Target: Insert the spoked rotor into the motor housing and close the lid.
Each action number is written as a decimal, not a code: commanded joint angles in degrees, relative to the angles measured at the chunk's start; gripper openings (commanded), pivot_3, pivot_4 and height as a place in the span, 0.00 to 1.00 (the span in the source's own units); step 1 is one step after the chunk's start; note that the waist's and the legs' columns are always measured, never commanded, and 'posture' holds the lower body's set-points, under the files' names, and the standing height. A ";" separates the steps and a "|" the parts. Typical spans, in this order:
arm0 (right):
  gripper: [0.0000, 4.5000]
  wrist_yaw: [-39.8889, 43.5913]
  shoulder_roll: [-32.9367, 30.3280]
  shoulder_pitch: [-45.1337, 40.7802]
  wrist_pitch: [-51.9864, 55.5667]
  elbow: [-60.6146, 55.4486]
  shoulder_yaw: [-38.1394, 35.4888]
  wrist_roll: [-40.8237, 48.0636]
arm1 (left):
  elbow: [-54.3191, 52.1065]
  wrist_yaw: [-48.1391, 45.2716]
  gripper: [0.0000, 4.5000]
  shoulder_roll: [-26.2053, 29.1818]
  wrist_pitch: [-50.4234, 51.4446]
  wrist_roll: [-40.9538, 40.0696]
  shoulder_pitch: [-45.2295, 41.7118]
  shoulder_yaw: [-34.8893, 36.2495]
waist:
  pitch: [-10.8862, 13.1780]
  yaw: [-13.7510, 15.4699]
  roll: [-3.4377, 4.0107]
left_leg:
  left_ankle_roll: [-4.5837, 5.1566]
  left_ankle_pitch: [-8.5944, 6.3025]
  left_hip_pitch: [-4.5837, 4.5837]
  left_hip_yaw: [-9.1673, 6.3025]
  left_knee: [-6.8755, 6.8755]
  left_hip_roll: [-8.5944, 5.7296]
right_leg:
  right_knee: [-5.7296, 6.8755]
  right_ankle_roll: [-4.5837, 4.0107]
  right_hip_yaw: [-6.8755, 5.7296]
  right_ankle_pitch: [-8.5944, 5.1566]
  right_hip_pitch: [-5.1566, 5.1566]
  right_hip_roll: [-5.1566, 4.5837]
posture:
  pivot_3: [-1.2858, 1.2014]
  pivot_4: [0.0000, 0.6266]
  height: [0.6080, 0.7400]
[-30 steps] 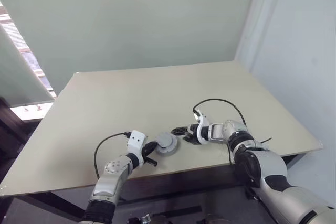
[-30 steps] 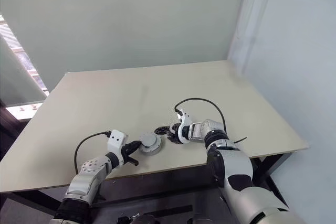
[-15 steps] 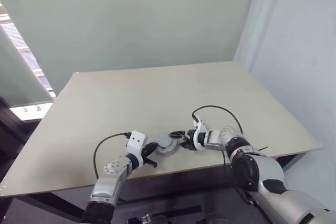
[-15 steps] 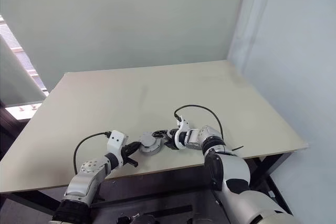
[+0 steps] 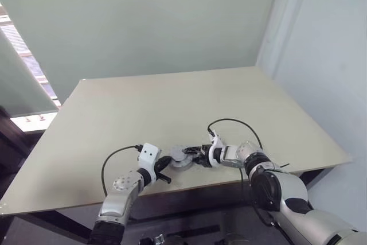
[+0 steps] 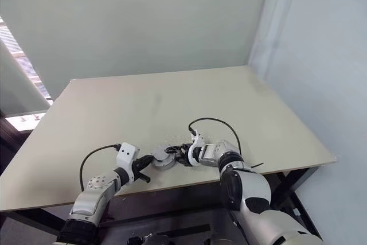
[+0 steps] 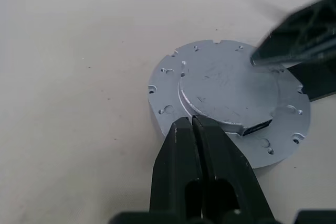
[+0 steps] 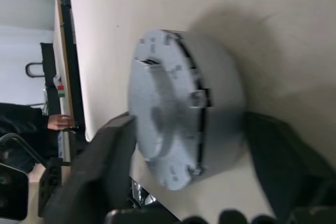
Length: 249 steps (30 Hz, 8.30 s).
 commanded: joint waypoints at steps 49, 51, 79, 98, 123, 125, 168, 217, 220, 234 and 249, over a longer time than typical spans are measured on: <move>0.27 3.61 3.36 4.55 4.60 -4.12 -5.31 10.59 | -16.95 6.05 1.00 -3.13 15.11 -31.22 7.46 25.36 | 0.07 -2.28 -0.08 | -0.01 -0.01 -0.04 0.00 -0.23 0.11 | -0.20 -0.02 -0.02 -0.01 -0.06 0.03 | 0.52 0.00 1.00; 0.27 3.84 3.53 4.65 4.97 -4.47 -5.08 10.73 | -17.21 6.62 1.00 -3.23 15.38 -31.71 7.89 25.26 | 0.08 -2.49 -0.09 | -0.02 -0.02 -0.06 -0.02 -0.24 0.11 | -0.20 -0.02 -0.03 -0.01 -0.07 0.03 | 0.52 0.00 1.00; 0.27 4.86 3.63 5.61 5.69 -5.97 -4.48 10.78 | -17.10 8.72 1.00 -3.68 15.90 -30.94 9.14 21.81 | 0.07 -2.56 -0.11 | -0.01 -0.01 -0.14 -0.02 -0.79 0.16 | -0.83 0.09 -0.01 0.08 -0.09 0.09 | 0.52 0.00 1.00; 0.27 9.24 4.15 6.48 7.44 -7.90 -5.06 13.19 | -16.76 9.64 1.00 -5.07 16.73 -34.14 8.92 23.48 | 0.07 -2.52 -0.12 | -0.01 -0.01 -0.17 -0.02 -0.76 0.14 | -0.85 0.10 -0.01 0.08 -0.09 0.09 | 0.52 0.00 1.00; 0.27 11.84 6.30 5.79 12.69 -15.18 -2.41 15.28 | -8.84 13.64 1.00 -13.26 22.01 -48.58 4.32 27.07 | 0.05 -2.47 -0.15 | 0.00 0.00 -0.18 -0.02 -0.64 0.12 | -0.84 0.11 -0.01 0.09 -0.03 0.10 | 0.52 0.00 1.00; 0.27 11.83 6.44 6.00 13.22 -15.93 -1.94 15.58 | -8.47 13.58 1.00 -13.59 22.28 -48.89 3.92 26.85 | 0.05 -2.48 -0.16 | 0.00 0.00 -0.18 -0.02 -0.62 0.12 | -0.84 0.11 -0.01 0.09 -0.01 0.10 | 0.52 0.00 1.00; 0.65 13.21 6.79 10.62 12.70 -22.87 5.50 16.29 | -1.85 13.87 0.45 -19.54 18.93 -55.53 -2.26 29.26 | 0.04 -2.39 -0.18 | 0.01 0.01 -0.21 0.00 -0.55 0.11 | -0.83 0.12 -0.01 0.10 0.00 0.12 | 0.52 0.00 1.00; 1.00 22.09 -4.21 29.04 -48.10 -47.33 45.17 -17.82 | 8.24 17.42 0.61 -6.91 -10.07 -20.84 -4.84 27.20 | -0.01 -1.05 -0.62 | -0.07 0.03 -0.21 -0.11 -0.48 0.12 | -0.81 0.10 0.00 0.12 0.03 0.17 | 0.52 0.00 1.00; 1.00 21.74 -4.09 28.77 -48.55 -46.74 45.16 -17.90 | 9.45 19.27 0.82 -6.12 -10.67 -18.91 -4.87 27.39 | -0.01 -1.04 -0.63 | -0.07 0.03 -0.12 -0.11 -0.48 0.12 | -0.80 0.10 0.00 0.12 0.09 0.17 | 0.52 0.00 1.00; 1.00 21.16 -3.74 28.15 -49.91 -44.64 44.78 -18.39 | 7.69 27.73 0.99 -4.35 -16.48 -11.33 -1.88 27.99 | -0.03 0.13 -0.64 | -0.07 0.03 0.09 -0.08 -0.50 0.13 | -0.75 0.09 0.02 0.13 0.21 0.17 | 0.52 0.00 1.00; 1.00 15.09 -10.40 29.43 -47.96 -48.90 34.37 -15.54 | -22.78 2.51 0.99 2.80 -8.86 -15.66 15.06 12.78 | 0.00 0.13 -0.54 | -0.08 0.02 0.13 0.05 -0.51 0.14 | -0.76 -0.06 0.08 0.06 0.25 0.12 | 0.52 0.00 1.00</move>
